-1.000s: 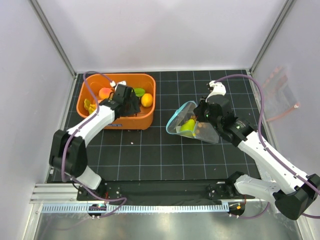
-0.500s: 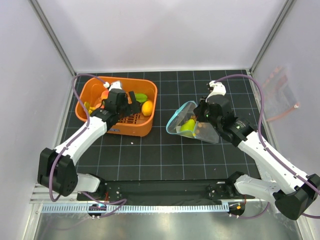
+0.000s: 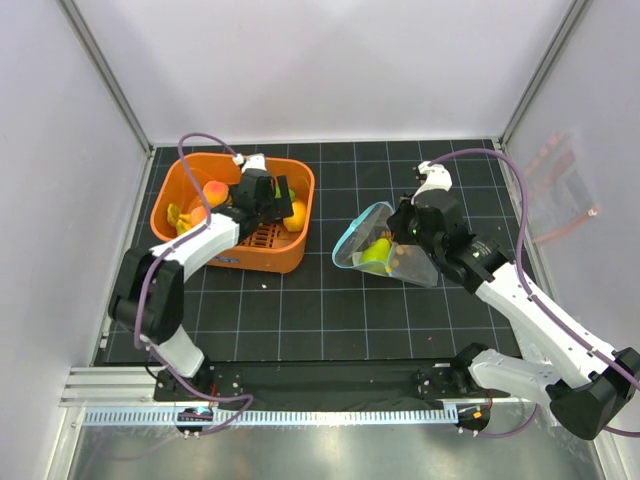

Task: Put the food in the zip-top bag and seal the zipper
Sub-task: Move the bin to the center of the board.

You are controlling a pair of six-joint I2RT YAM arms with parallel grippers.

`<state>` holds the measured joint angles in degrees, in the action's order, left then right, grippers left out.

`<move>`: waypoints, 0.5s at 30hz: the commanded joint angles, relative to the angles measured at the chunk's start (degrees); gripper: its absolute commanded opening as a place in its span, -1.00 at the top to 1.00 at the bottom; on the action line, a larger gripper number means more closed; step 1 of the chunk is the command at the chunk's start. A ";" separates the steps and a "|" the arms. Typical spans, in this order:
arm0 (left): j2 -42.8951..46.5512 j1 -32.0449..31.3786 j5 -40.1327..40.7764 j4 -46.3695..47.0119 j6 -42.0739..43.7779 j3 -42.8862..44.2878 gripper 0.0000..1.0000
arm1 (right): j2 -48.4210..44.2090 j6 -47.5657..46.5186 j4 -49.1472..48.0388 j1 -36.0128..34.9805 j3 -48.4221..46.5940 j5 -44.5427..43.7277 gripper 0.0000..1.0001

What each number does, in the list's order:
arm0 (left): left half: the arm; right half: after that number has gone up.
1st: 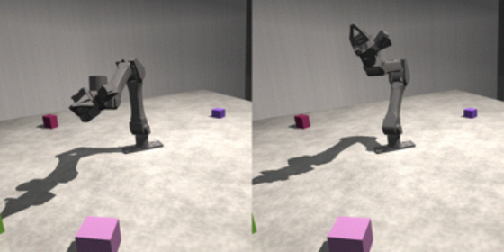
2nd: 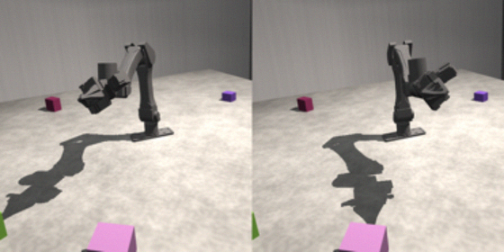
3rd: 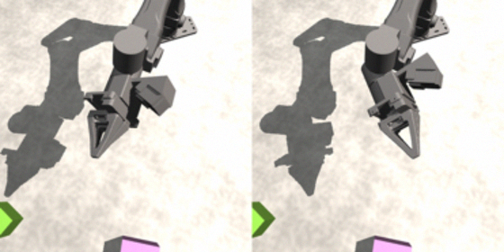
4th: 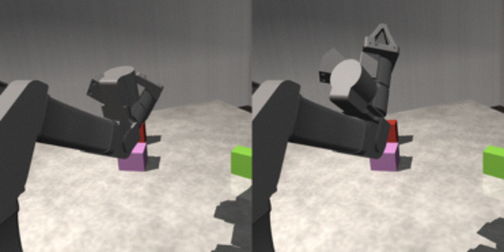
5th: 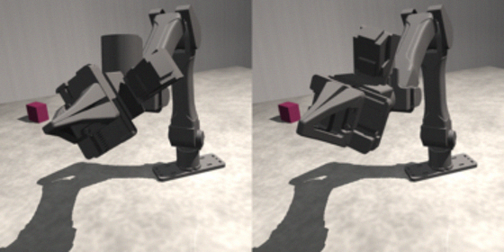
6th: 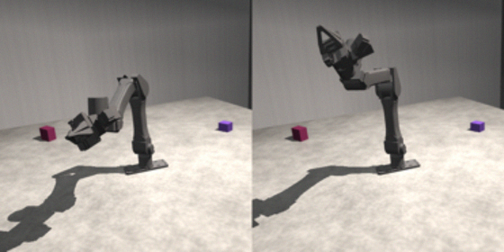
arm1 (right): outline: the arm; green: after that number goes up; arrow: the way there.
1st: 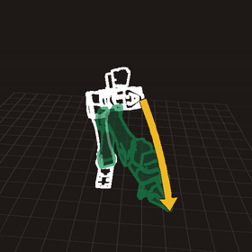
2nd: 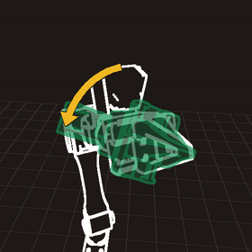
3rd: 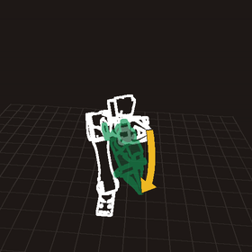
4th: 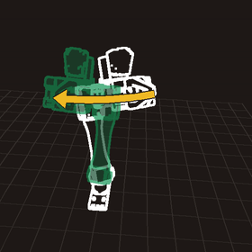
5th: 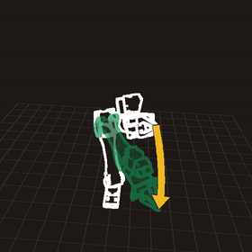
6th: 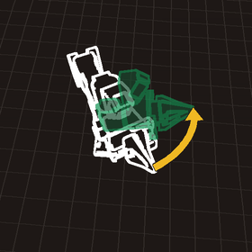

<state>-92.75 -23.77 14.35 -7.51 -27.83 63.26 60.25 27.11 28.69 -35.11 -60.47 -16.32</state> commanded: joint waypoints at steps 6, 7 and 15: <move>-10.51 -0.40 1.12 5.58 3.84 7.39 -0.99 | 0.22 -0.57 -2.67 0.22 -0.35 0.50 0.86; -11.65 -0.40 1.03 5.49 4.01 7.83 -0.99 | 0.31 -0.57 -2.58 0.22 -0.44 0.50 0.87; -15.53 -0.40 1.56 2.24 2.87 10.04 -0.99 | 0.13 -0.57 -2.58 0.31 -0.27 0.58 0.87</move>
<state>-107.20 -23.92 15.29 -2.11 -25.52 72.40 60.49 27.11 28.62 -35.11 -60.47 -16.03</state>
